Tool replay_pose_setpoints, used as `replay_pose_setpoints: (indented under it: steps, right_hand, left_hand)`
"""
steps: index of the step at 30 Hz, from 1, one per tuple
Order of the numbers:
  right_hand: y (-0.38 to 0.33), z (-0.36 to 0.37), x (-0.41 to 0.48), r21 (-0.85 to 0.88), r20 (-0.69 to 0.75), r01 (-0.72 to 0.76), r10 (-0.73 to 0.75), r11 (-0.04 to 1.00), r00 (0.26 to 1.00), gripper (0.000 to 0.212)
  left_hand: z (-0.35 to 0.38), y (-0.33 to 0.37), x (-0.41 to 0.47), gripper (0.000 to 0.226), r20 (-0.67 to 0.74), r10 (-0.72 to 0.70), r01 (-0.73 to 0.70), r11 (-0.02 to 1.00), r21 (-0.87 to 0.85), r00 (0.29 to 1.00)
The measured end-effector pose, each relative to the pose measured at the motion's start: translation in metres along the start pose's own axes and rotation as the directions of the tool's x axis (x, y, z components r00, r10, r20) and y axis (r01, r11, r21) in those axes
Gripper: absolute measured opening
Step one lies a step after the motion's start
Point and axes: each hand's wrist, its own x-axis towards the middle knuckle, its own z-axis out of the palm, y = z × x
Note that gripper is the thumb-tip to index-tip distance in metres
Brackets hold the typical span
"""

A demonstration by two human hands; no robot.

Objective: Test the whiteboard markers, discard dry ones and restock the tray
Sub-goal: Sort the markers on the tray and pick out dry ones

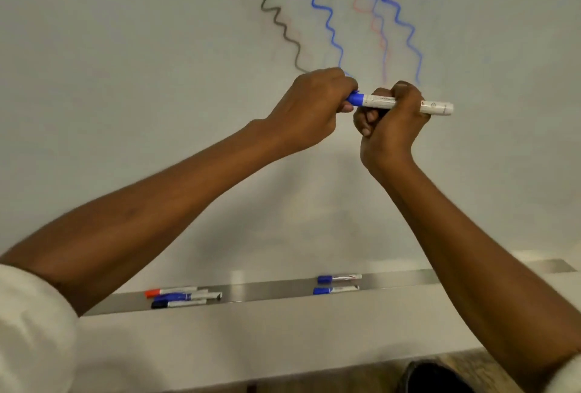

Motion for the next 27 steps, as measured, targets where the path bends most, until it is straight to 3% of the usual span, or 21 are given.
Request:
replay_pose_setpoints:
  steps: [10,14,18,22,27]
  right_hand:
    - [0.001,0.006,0.003,0.047,-0.007,0.017,-0.016,0.999,1.000,0.029]
    - [0.001,-0.003,0.003,-0.056,0.034,0.030,-0.028,0.998,0.999,0.030]
    - [-0.002,-0.012,0.002,-0.189,0.047,0.046,-0.037,0.981,0.998,0.026]
    - [-0.008,-0.028,0.006,-0.357,0.054,0.037,-0.019,0.933,0.998,0.035]
    - [-0.012,-0.058,0.001,-0.532,0.169,0.106,-0.017,0.840,0.985,0.034]
  left_hand:
    - [0.007,0.002,0.001,0.021,-0.076,-0.026,0.016,0.991,-0.136,0.997]
    - [0.020,0.003,-0.013,0.037,-0.052,-0.060,0.046,0.973,-0.228,0.997]
    - [0.040,0.014,-0.028,0.029,-0.013,-0.164,0.151,0.934,-0.324,0.986]
    - [0.052,0.017,-0.031,0.031,0.073,-0.170,0.184,0.945,-0.272,0.983]
    - [0.063,0.013,-0.034,0.031,0.040,-0.140,0.145,0.968,-0.206,0.989]
